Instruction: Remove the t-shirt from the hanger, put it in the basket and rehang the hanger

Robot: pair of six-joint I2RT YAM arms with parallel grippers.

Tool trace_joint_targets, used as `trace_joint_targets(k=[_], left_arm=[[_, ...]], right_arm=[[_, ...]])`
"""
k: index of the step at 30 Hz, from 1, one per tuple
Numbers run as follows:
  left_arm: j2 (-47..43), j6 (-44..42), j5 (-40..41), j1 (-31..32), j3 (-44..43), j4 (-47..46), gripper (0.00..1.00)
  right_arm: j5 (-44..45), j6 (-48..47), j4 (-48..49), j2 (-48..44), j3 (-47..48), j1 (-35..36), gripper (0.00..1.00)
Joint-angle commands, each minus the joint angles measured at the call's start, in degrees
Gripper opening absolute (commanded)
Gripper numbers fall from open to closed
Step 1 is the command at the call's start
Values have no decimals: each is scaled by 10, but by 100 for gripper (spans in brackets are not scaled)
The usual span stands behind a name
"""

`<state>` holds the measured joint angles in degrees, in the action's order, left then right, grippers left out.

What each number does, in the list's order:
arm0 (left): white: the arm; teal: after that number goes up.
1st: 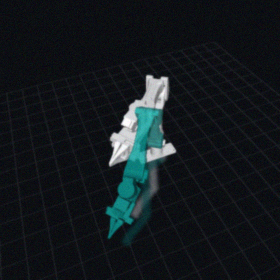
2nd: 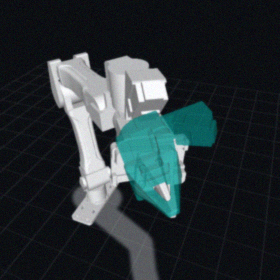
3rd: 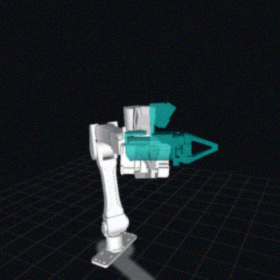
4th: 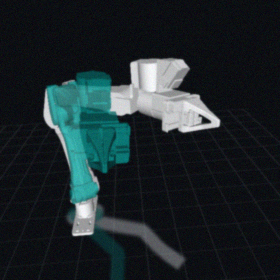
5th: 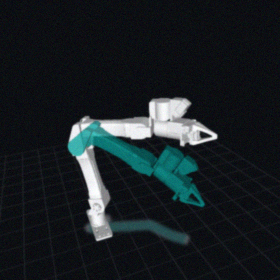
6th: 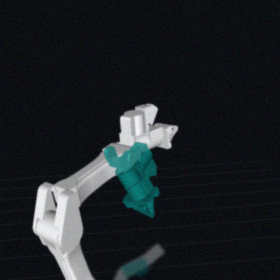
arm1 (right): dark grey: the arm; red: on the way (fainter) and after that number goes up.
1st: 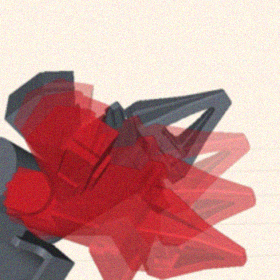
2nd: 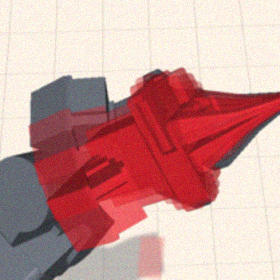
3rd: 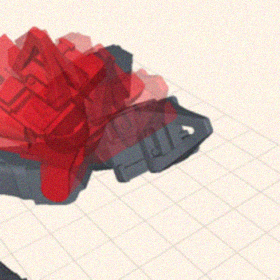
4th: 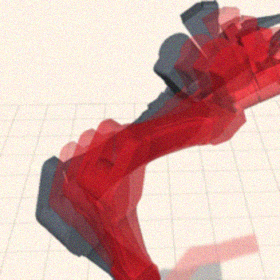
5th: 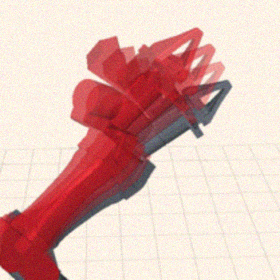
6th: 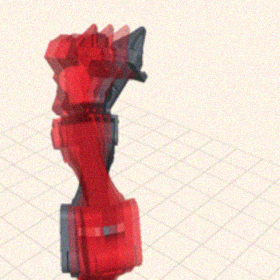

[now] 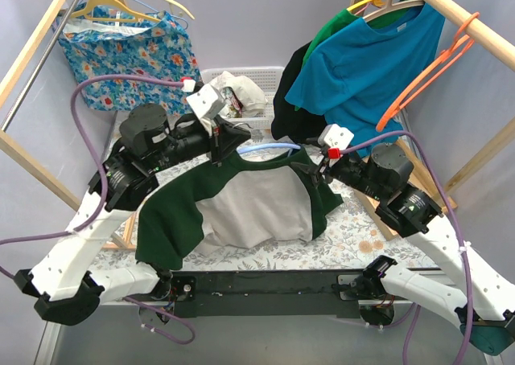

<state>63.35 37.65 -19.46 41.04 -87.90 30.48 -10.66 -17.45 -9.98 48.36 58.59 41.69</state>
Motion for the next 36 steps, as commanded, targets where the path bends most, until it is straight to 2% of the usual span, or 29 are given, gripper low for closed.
trace_joint_targets(k=[1, 11, 14, 19, 21, 22, 23, 26, 30, 36], left_arm=[[-49, -42, 31, -2, -53, 14, 0], [-82, -54, 29, -2, -101, 49, 0], [-93, -50, 15, -2, -100, 48, 0], [-104, -42, 3, -2, -95, 44, 0], [-105, -38, 0, -2, -94, 46, 0], [-106, -35, 3, -2, -92, 46, 0], [-107, -33, 11, -2, -93, 47, 0], [-109, -32, 30, -2, -96, 52, 0], [-111, -26, 54, -2, -100, 50, 0], [-107, -21, 65, -2, -112, 56, 0]], right_arm=[[54, 30, 46, -8, -24, 1, 72], [66, 48, 65, -8, -65, 0, 74], [64, 55, 112, 11, -73, 0, 74], [56, 67, 161, 78, -56, -3, 68], [56, 72, 178, 95, -56, -5, 58], [56, 76, 191, 99, -56, -6, 49], [61, 79, 192, 107, -54, -6, 27], [103, 93, 182, 117, -53, -11, 1], [153, 121, 176, 111, -83, -47, 1], [63, 195, 196, 100, -153, -142, 1]])
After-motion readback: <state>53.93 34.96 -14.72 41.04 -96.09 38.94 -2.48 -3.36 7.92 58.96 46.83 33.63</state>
